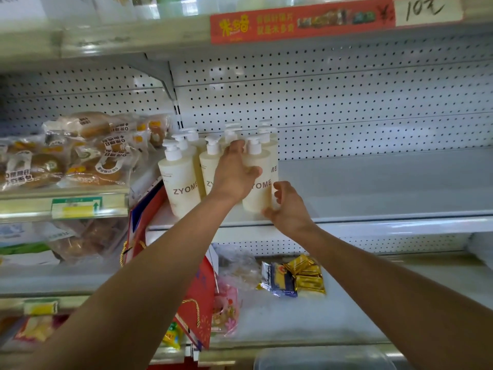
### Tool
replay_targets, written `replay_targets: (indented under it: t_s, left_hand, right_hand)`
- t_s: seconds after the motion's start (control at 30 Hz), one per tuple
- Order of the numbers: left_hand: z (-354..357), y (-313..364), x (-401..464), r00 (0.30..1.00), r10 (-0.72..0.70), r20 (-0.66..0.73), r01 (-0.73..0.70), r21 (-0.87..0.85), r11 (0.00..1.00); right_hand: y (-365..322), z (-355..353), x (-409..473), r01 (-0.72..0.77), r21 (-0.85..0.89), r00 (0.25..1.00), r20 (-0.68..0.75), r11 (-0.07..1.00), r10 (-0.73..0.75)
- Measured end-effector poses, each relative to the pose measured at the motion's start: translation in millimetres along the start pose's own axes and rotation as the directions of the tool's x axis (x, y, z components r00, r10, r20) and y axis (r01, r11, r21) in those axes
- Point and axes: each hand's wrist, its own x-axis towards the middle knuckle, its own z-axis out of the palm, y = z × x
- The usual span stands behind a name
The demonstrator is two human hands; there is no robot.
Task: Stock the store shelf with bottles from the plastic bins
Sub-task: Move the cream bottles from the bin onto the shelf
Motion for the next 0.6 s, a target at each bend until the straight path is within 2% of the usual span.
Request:
replay_targets:
  t_s: [0.23, 0.33, 0.6]
  left_hand:
    - [0.9, -0.8, -46.9, 0.994, -0.02, -0.104, 0.035, 0.147, 0.988]
    - [7.8, 3.2, -75.7, 0.998, 0.007, -0.07, 0.013, 0.28, 0.96]
    - [48.8, 17.9, -144.1, 0.999, 0.012, 0.03, -0.025, 0.483, 0.875]
  right_hand:
    - [26.5, -43.0, -40.3, 0.23, -0.244, 0.973, 0.063, 0.942, -0.221]
    - [39.1, -64.5, -57.1, 0.276, -0.339, 0.961, 0.092, 0.899, -0.26]
    - [72.7, -108.7, -91.3, 0.361, -0.509, 0.932, 0.169, 0.781, -0.321]
